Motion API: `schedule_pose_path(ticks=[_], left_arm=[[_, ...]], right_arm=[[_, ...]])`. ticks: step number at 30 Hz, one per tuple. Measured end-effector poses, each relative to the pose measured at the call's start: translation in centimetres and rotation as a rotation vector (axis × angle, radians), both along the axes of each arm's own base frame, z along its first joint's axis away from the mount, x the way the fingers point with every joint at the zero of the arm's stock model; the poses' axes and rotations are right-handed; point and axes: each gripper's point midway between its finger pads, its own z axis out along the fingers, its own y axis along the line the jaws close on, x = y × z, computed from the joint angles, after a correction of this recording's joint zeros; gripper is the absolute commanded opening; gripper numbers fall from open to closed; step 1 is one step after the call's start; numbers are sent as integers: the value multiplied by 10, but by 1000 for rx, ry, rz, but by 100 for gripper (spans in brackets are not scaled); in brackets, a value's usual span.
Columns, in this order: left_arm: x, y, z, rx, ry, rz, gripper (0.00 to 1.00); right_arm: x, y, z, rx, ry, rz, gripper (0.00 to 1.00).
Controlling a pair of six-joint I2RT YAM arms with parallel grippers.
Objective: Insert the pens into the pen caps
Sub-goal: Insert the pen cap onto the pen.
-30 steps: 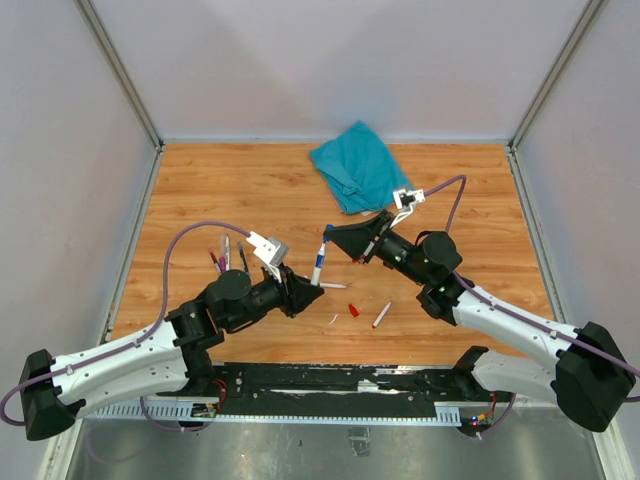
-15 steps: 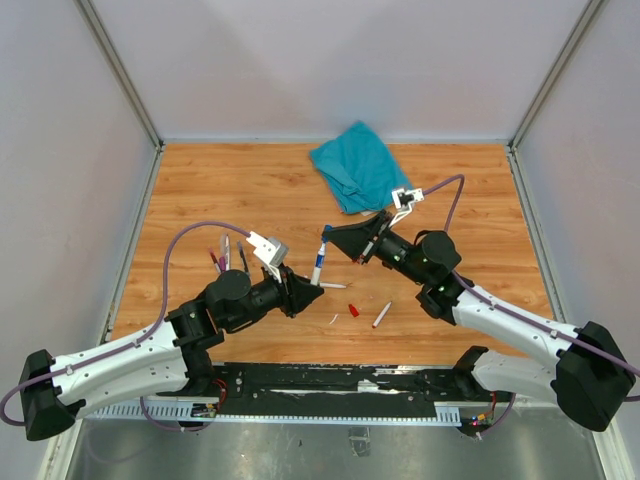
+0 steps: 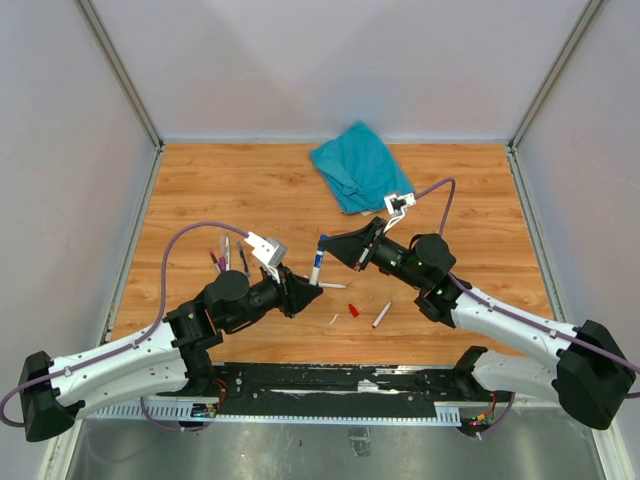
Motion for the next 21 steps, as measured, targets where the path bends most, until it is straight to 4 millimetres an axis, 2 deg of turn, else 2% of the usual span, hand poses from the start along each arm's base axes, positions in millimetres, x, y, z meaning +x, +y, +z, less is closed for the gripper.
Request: schedule_pose_path(ticks=[12, 17, 21], left_arm=[[-2, 2, -3, 13, 7, 0, 1], [-3, 3, -8, 30, 17, -1, 0], [-3, 3, -9, 32, 18, -2, 1]], right_arm=[[-5, 3, -4, 0, 14, 7, 2], [-6, 2, -9, -7, 21, 5, 11], [-7, 2, -10, -13, 17, 7, 26]])
